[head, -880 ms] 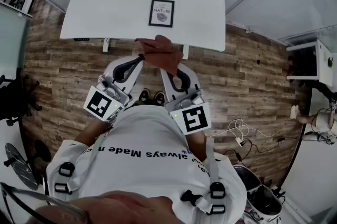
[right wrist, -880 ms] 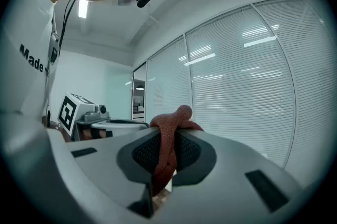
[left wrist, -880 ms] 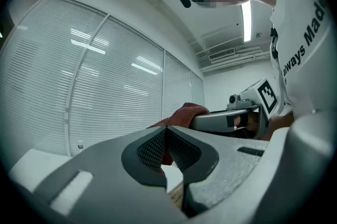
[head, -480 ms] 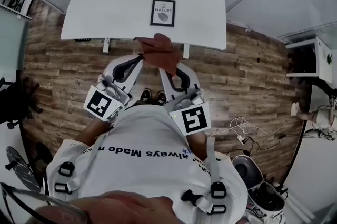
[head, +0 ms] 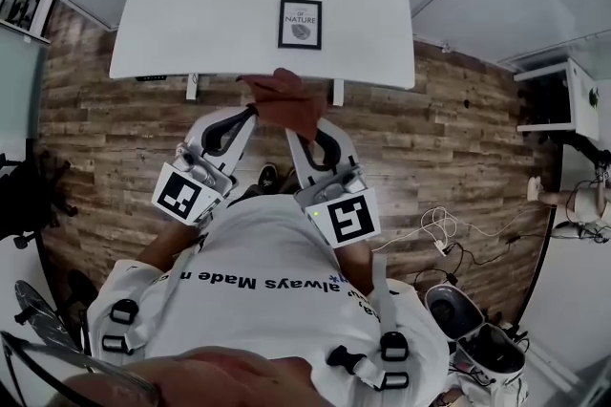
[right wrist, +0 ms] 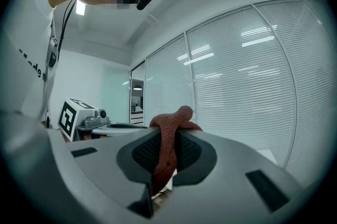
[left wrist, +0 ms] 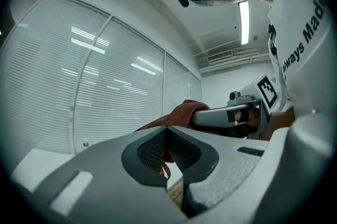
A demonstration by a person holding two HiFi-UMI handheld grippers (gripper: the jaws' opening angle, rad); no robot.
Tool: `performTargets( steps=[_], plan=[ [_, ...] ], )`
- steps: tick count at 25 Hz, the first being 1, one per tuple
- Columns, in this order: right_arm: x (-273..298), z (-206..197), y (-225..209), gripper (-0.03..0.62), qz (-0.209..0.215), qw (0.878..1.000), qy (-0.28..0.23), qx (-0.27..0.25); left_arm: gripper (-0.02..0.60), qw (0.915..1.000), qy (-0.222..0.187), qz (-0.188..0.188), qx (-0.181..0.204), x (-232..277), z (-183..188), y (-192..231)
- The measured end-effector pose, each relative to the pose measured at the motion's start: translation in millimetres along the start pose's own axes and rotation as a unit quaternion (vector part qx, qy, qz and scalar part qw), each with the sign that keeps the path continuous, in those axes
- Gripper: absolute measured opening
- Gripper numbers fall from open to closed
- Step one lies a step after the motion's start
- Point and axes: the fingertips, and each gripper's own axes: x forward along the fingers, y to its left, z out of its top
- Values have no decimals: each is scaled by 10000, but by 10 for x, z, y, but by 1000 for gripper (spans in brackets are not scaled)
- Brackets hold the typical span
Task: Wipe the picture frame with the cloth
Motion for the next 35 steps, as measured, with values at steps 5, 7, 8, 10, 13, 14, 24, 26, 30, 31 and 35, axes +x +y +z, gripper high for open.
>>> performTargets(
  steps=[5, 7, 8, 10, 13, 14, 24, 26, 30, 31, 35],
  plan=[
    [53, -165, -66, 15, -79, 9996, 207, 155, 2, 9997, 104, 13, -225, 21, -131, 57],
    [96, -187, -137, 15, -81, 9995, 227, 190, 2, 9996, 120, 18, -240, 79, -149, 87],
    [126, -190, -186, 15, -76, 9995, 219, 201, 2, 9997, 123, 21, -228, 126, -150, 111],
    [189, -183, -305, 15, -49, 9996, 187, 212, 2, 9998, 112, 41, -188, 247, -140, 170],
    [250, -157, -562, 15, -2, 9997, 133, 210, 2, 9998, 74, 93, -129, 511, -112, 237],
    [266, -146, -672, 15, 13, 9997, 108, 201, 2, 9998, 88, 105, -117, 622, -108, 252],
    [473, 7, -1731, 15, 102, 9999, -39, 122, 2, 9998, 147, 120, -36, 1699, -41, 439],
    [485, -3, -1890, 15, 116, 9998, -58, 144, 2, 9997, 171, 143, -45, 1851, -63, 451],
    [514, -58, -2106, 15, 156, 9996, 19, 215, 2, 9994, 239, 240, -123, 2064, -64, 492],
    [519, -63, -2134, 15, 185, 9995, 28, 243, 2, 9991, 277, 277, -166, 2087, -73, 494],
    [620, -119, -2198, 15, 330, 9989, 109, 306, 2, 9983, 376, 410, -168, 2111, -133, 585]
  ],
)
